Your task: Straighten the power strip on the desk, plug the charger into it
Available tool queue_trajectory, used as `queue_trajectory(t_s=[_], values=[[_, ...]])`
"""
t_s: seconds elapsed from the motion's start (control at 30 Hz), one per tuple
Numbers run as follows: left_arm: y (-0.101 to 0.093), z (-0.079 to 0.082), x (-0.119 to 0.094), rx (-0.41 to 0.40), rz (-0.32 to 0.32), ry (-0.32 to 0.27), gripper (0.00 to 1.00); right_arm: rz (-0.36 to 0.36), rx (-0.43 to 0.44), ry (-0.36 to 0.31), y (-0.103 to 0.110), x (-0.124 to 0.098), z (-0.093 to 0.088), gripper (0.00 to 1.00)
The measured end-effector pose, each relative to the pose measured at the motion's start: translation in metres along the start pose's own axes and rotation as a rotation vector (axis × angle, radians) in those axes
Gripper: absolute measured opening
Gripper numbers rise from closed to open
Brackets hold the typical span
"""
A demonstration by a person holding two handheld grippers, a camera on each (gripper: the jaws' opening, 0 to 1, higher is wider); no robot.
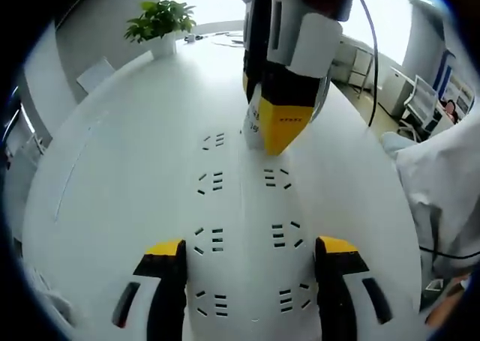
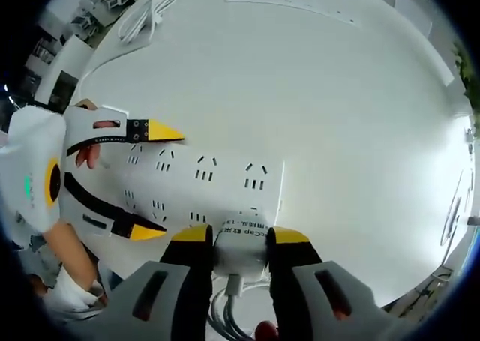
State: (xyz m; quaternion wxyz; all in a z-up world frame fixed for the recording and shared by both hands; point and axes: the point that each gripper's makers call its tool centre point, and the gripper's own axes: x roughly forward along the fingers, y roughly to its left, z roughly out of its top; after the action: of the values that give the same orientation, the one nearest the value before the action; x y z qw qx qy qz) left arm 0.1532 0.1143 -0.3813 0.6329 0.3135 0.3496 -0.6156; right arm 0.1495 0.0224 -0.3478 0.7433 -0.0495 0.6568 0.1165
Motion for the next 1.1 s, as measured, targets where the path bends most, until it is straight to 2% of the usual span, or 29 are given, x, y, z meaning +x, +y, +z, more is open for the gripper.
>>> queue_trajectory(t_s=[0.1, 0.13, 0.5, 0.73, 0.93, 1.1], values=[[0.000, 0.001, 0.000, 0.004, 0.002, -0.003, 0.71, 0.022, 0.007, -0.005, -0.001, 0.000, -0.001, 0.29], [-0.001, 0.001, 0.000, 0.004, 0.002, -0.003, 0.71, 0.047, -0.024, -0.002, 0.001, -0.001, -0.002, 0.29], [-0.001, 0.002, 0.001, -0.001, 0.022, -0.019, 0.72, 0.141, -0.038, -0.073, 0.001, -0.006, 0.003, 0.31], [0.000, 0.004, 0.001, 0.005, 0.031, -0.103, 0.73, 0.191, -0.069, -0.171, 0.003, -0.013, 0.016, 0.34], [0.000, 0.006, 0.002, 0.003, 0.027, -0.144, 0.74, 0.206, -0.100, -0.214, 0.004, -0.014, 0.011, 0.35], [0.001, 0.008, 0.003, -0.002, 0.024, -0.174, 0.75, 0.229, -0.123, -0.272, 0.004, -0.020, 0.015, 0.36]])
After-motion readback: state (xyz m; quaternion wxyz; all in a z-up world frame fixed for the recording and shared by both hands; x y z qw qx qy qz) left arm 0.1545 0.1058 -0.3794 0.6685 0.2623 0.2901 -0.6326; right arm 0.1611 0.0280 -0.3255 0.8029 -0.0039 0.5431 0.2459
